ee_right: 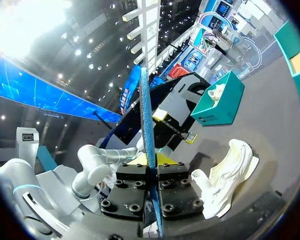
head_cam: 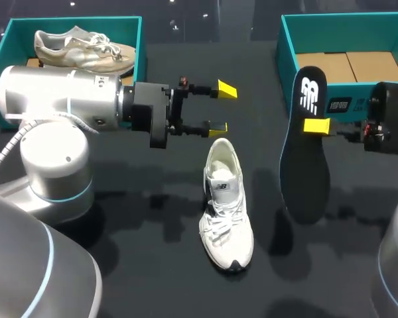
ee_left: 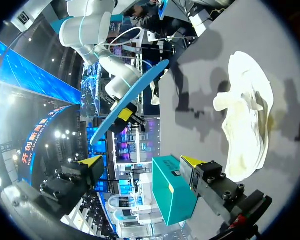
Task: Take the shoe out of the shoebox, open the shoe tongue, remove and reinsert the insole, then place the shoe into the shoebox
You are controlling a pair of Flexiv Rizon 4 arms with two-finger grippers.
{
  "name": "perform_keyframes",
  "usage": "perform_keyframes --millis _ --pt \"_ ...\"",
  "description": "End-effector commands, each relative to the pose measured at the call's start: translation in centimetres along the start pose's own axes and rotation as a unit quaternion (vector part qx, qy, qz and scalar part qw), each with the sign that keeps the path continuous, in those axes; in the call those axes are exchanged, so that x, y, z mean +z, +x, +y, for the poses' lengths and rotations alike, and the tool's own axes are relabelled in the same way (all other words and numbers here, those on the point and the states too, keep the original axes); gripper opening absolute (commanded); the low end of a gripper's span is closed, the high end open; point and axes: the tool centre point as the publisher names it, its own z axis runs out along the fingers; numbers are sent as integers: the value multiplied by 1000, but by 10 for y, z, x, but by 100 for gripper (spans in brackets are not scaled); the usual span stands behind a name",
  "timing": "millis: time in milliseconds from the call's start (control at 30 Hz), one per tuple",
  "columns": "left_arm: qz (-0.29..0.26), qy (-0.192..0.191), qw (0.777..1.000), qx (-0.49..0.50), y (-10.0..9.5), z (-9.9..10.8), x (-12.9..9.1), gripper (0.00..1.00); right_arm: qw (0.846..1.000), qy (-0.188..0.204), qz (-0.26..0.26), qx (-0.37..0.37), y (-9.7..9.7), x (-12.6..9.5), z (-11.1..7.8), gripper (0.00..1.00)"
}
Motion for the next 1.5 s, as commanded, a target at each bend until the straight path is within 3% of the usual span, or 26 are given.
perform_keyframes --millis 33,167,367,433,1067,1267,1400,1500 --pt "-1 -1 1000 1 1 -1 -1 100 1000 1 4 0 -5 2 0 0" --pt "-1 -1 1000 1 1 -1 -1 100 1000 2 -1 8 -7 1 4 0" --pt "-1 -1 1000 1 1 -1 -1 100 990 -21 -43 132 -33 4 40 0" --pt "-1 -1 1000 1 1 -1 -1 100 989 -11 -53 140 -37 7 50 0" --pt "-1 -1 1000 1 1 -1 -1 100 989 -11 -53 140 -37 7 50 0" --pt "-15 -10 1000 16 -3 -4 8 100 966 -1 -106 237 -66 27 63 0" --pt "-21 -16 1000 14 -2 0 14 100 961 -2 -101 256 -81 36 71 0" --pt "-29 1 999 12 2 5 18 100 960 -3 -98 264 -87 37 72 0"
